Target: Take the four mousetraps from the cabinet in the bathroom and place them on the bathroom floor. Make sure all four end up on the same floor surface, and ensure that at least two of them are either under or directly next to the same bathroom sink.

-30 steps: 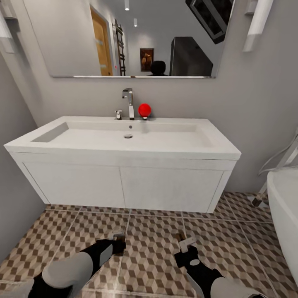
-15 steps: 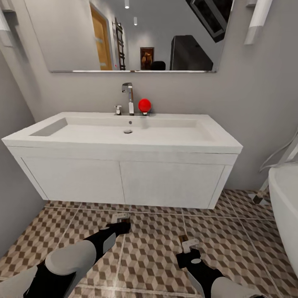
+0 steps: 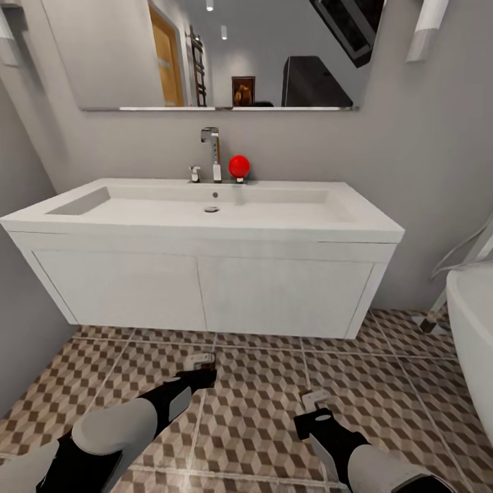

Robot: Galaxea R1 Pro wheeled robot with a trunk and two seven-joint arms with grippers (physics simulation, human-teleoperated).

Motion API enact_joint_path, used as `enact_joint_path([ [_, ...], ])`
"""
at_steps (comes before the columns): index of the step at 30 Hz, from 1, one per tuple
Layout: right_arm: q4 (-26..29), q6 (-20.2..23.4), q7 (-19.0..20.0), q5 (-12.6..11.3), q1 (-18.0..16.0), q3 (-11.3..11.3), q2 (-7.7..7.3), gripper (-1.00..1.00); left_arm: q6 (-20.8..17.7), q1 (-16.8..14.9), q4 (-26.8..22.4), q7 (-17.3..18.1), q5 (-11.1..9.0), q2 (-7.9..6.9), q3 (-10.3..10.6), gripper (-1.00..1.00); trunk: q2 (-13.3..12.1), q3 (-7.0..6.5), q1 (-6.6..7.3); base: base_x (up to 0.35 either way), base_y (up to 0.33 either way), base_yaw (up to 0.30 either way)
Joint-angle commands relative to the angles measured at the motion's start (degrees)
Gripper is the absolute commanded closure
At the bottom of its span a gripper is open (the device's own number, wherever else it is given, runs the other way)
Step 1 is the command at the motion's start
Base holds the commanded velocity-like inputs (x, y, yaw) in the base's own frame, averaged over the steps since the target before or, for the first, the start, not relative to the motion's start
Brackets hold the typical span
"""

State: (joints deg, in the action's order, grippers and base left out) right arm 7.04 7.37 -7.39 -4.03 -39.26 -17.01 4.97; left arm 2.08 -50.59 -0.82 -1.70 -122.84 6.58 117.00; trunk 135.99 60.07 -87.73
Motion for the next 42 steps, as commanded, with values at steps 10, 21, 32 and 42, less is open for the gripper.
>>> enact_joint_path([
  [10, 0.09, 0.16, 0.05, 0.05, -0.03, -0.86, 0.15, 1.0, 0.29, -0.03, -0.12, -0.41, -0.38, -0.17, 0.47, 1.0, 4.04, 1.85, -2.19, 0.0, 0.0, 0.0],
  [21, 0.15, -1.47, -0.17, 0.15, -0.03, -0.92, 0.28, 1.0, 0.29, -0.03, -0.08, -0.39, -0.39, -0.16, 0.43, 1.0, 7.29, 3.95, -4.02, 0.0, 0.0, 0.0],
  [32, 0.05, -5.26, -11.85, -0.29, -0.02, -0.63, 0.39, 1.0, 0.29, -0.03, -0.15, -0.39, -0.37, -0.16, 0.46, 1.0, 7.44, 6.38, -4.31, 0.0, 0.0, 0.0],
  [42, -0.08, -5.61, -11.95, -0.19, 0.05, -0.72, 0.37, 1.0, 0.29, -0.03, -0.15, -0.4, -0.35, -0.16, 0.44, 1.0, 7.57, 8.6, -4.57, 0.0, 0.0, 0.0],
])
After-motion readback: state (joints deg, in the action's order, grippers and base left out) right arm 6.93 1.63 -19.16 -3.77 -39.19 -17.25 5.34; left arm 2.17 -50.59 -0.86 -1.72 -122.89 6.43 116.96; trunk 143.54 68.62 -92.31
